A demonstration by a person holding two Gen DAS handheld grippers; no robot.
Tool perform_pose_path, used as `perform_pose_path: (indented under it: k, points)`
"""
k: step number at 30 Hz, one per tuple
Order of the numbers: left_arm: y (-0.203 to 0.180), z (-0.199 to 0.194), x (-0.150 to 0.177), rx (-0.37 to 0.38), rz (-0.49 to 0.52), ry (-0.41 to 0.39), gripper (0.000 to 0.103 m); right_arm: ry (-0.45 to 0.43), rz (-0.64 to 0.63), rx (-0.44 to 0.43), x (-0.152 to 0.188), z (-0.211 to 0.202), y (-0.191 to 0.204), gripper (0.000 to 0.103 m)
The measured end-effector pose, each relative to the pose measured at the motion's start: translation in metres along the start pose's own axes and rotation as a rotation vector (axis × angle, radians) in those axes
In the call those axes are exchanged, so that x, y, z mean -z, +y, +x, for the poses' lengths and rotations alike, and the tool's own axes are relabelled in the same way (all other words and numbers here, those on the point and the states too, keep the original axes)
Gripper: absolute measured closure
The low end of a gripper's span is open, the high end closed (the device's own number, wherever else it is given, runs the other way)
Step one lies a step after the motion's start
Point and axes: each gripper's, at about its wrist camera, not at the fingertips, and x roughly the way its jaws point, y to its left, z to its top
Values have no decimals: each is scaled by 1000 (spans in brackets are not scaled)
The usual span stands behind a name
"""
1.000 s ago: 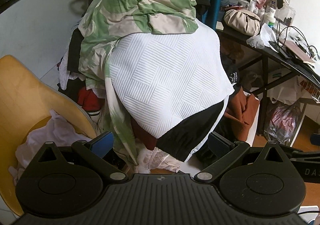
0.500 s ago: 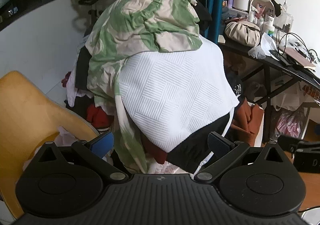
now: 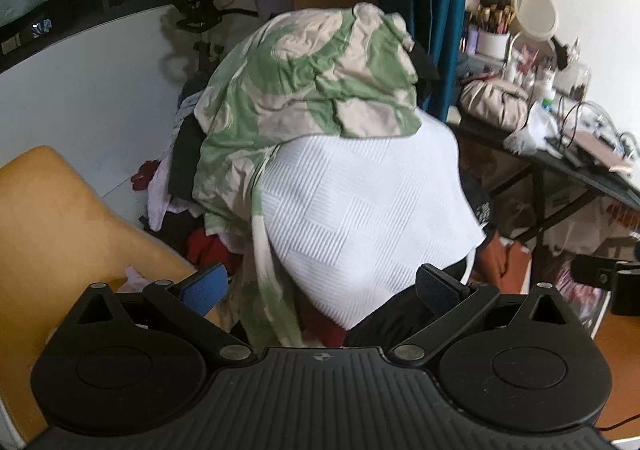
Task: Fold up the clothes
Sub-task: 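Move both tools toward the green-and-cream patterned garment atop the clothes pile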
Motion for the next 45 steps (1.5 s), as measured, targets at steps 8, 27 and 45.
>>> perform_pose_path:
  k: [8, 27, 45]
  points:
    - [13, -9, -2, -30, 4, -40, 1, -35, -12, 24, -1, -16, -6, 1]
    - [16, 15, 6, 12, -67, 23, 1, 42, 40, 35, 7, 9, -23, 1]
    - [-12, 70, -31, -56, -79, 66, 1, 40, 194, 83, -27, 81, -69, 1]
